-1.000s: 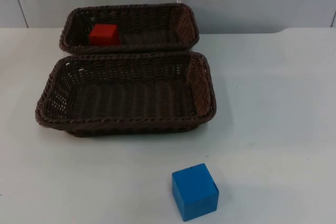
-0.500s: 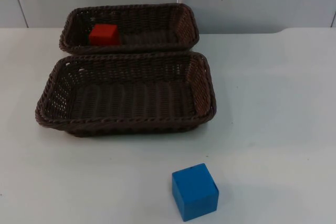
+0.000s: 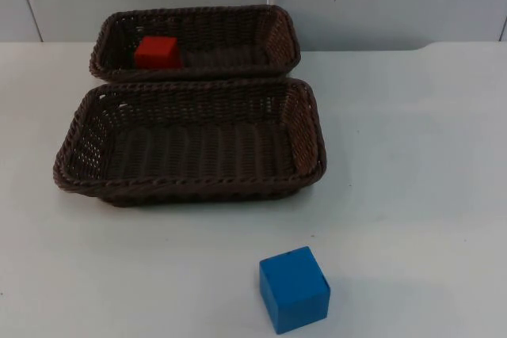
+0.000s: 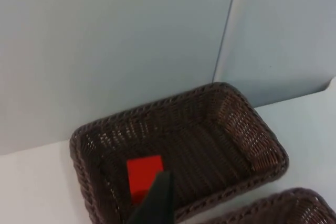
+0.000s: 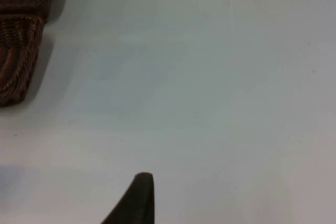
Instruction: Pick up one cube with the left hand and place it into the upper basket. Pick up one cube with the right hand and place it into the lower basket.
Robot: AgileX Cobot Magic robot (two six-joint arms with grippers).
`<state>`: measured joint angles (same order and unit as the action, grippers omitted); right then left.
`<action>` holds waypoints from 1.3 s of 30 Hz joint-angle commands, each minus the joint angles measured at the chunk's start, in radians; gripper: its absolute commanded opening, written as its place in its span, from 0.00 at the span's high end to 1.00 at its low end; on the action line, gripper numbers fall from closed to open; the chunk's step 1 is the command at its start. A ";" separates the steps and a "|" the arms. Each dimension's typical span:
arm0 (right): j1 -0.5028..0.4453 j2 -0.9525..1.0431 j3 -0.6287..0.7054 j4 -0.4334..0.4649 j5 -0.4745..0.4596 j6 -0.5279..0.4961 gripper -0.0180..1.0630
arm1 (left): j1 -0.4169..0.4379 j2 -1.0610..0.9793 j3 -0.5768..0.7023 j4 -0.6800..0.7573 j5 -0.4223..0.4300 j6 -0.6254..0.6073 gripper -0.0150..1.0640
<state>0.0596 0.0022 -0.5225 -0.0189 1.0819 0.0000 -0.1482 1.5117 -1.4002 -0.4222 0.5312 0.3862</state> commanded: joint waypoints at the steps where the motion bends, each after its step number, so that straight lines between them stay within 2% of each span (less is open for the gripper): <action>1: 0.000 -0.002 0.006 -0.005 -0.003 0.000 0.01 | -0.002 -0.047 0.034 0.004 -0.019 0.002 0.16; 9: 0.000 -0.002 0.006 -0.005 -0.003 0.000 0.01 | -0.002 -0.176 0.150 0.004 -0.021 0.002 0.16; 22: 0.000 -0.002 0.006 -0.005 -0.003 0.000 0.01 | -0.002 -0.451 0.435 0.004 -0.053 -0.002 0.16; 35: 0.000 -0.002 0.006 -0.005 -0.003 0.000 0.01 | -0.002 -0.792 0.700 0.004 -0.064 -0.063 0.16; 39: 0.000 -0.002 0.006 -0.005 -0.003 0.000 0.01 | -0.002 -0.923 0.767 0.053 -0.036 -0.109 0.16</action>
<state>0.0596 0.0022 -0.5225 -0.0189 1.0819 0.0000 -0.1482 0.6405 -0.6588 -0.3983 0.4882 0.3124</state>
